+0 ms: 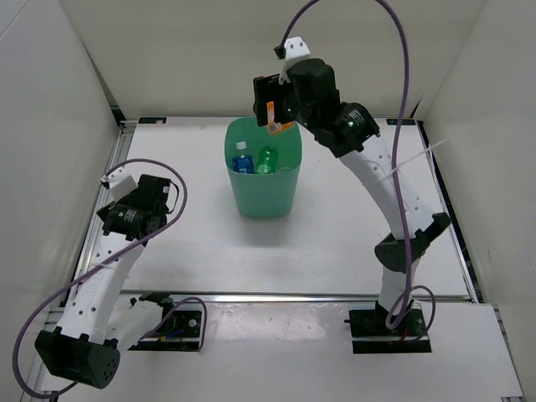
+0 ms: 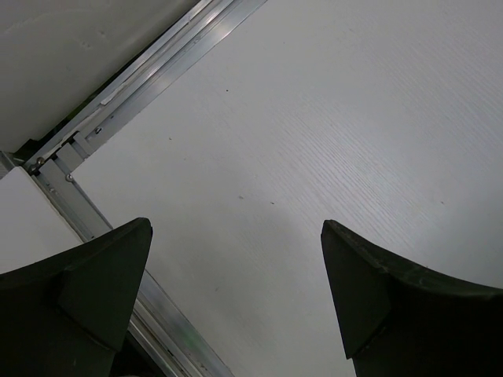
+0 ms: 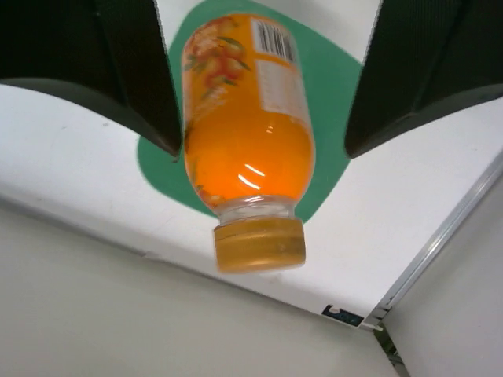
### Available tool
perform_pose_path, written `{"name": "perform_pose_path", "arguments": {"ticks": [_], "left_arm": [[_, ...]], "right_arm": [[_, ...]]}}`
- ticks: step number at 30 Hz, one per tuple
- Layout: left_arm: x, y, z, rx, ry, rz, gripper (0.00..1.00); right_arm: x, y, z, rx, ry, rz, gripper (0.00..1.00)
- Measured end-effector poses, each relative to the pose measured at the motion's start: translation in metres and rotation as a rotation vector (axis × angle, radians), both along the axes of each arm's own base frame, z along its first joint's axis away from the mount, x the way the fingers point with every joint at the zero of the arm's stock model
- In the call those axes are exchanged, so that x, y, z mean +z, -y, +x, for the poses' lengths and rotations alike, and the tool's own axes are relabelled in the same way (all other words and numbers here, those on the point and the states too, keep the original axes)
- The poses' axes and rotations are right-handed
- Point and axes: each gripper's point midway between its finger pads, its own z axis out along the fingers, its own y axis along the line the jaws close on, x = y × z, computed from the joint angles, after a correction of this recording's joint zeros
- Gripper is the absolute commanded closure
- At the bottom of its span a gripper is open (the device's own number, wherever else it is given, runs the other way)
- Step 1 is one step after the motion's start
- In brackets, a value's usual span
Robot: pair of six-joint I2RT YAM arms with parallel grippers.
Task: Put the plastic bottles in the bin
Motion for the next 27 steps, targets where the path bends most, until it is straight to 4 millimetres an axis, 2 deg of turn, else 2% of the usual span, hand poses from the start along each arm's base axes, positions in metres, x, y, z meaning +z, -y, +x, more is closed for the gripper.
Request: {"name": "perform_pose_path", "arguments": {"ticks": [1,3,5,8,10,12,13,15,18,21,22,24,27], "left_arm": [[-0.001,0.000,0.001,0.001,-0.007,0.004,0.00],[-0.003,-0.001,0.002,0.004,-0.021,0.009,0.00],[-0.006,-0.001,0.003,0.006,-0.033,0.012,0.00],[-0.007,-0.001,0.004,0.011,-0.037,0.010,0.00],[-0.008,0.000,0.005,0.018,-0.031,0.004,0.00],[-0.010,0.000,0.005,0.032,-0.024,-0.005,0.00],[-0.012,0.000,0.005,0.039,-0.024,-0.009,0.00],[-0.016,0.001,0.005,0.056,-0.024,-0.019,0.00],[-0.022,0.001,0.002,0.073,-0.036,-0.024,0.00],[-0.026,-0.001,-0.001,0.085,-0.033,-0.024,0.00],[-0.026,-0.002,-0.003,0.092,-0.026,-0.021,0.00],[-0.024,-0.007,-0.007,0.106,-0.006,-0.010,0.00],[-0.017,-0.016,-0.015,0.135,0.054,0.015,0.00]], "right_arm": [[-0.007,0.000,0.006,0.000,-0.021,0.002,0.00],[-0.022,-0.005,0.009,0.018,-0.057,-0.007,0.00],[-0.041,-0.012,0.003,0.049,-0.109,-0.027,0.00],[-0.059,-0.017,-0.006,0.077,-0.173,-0.043,0.00],[-0.062,-0.014,-0.011,0.080,-0.205,-0.038,0.00],[-0.062,-0.004,-0.015,0.072,-0.249,-0.015,0.00],[-0.061,0.007,-0.016,0.060,-0.284,0.009,0.00],[-0.058,0.042,-0.014,0.015,-0.374,0.088,0.00],[-0.062,0.119,-0.006,-0.079,-0.519,0.236,0.00],[-0.090,0.190,-0.010,-0.212,-0.673,0.371,0.00],[-0.100,0.203,-0.015,-0.236,-0.717,0.400,0.00],[-0.112,0.211,-0.030,-0.232,-0.777,0.432,0.00],[-0.109,0.211,-0.046,-0.191,-0.793,0.464,0.00]]}}
